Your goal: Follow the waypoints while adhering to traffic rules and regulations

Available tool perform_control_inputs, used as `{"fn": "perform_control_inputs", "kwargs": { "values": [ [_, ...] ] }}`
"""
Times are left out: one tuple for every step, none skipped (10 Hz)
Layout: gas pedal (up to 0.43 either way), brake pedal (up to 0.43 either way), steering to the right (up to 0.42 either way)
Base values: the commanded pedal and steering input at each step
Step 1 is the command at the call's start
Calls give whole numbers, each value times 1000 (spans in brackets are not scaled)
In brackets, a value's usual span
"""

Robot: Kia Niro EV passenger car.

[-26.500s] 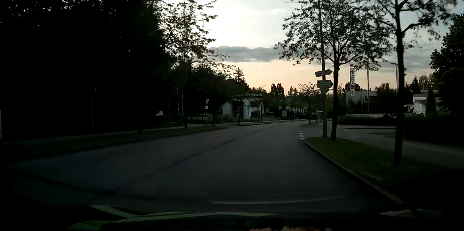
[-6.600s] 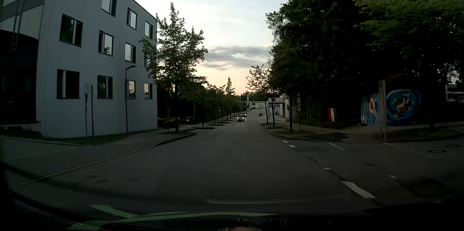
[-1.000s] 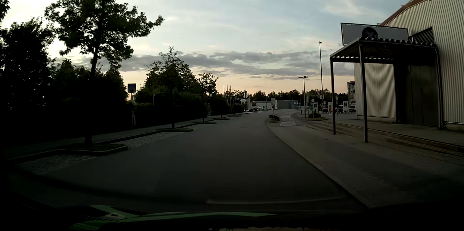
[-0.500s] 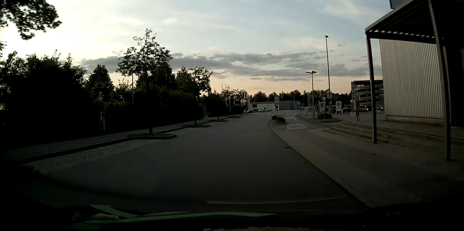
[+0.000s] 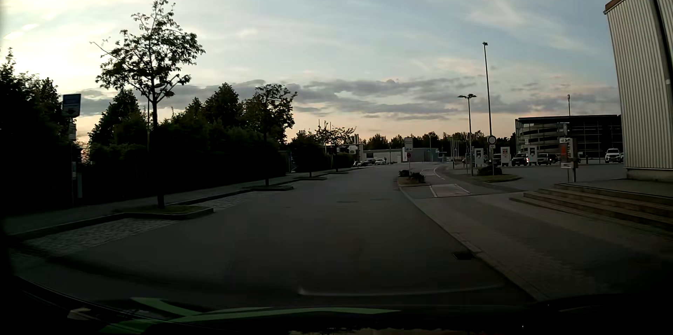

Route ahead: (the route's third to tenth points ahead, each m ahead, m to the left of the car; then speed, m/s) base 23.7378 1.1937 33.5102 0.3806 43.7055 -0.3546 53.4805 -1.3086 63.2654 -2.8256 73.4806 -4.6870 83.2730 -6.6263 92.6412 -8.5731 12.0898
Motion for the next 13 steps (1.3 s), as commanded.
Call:
{"fn": "perform_control_inputs", "kwargs": {
  "values": [
    [67,0,-4],
    [59,0,-4],
    [59,0,-4],
    [59,0,-4],
    [59,0,-2],
    [59,0,-2],
    [59,0,-1],
    [59,0,1],
    [59,0,1],
    [59,0,1],
    [59,0,1],
    [59,0,2],
    [59,0,3]
  ]
}}
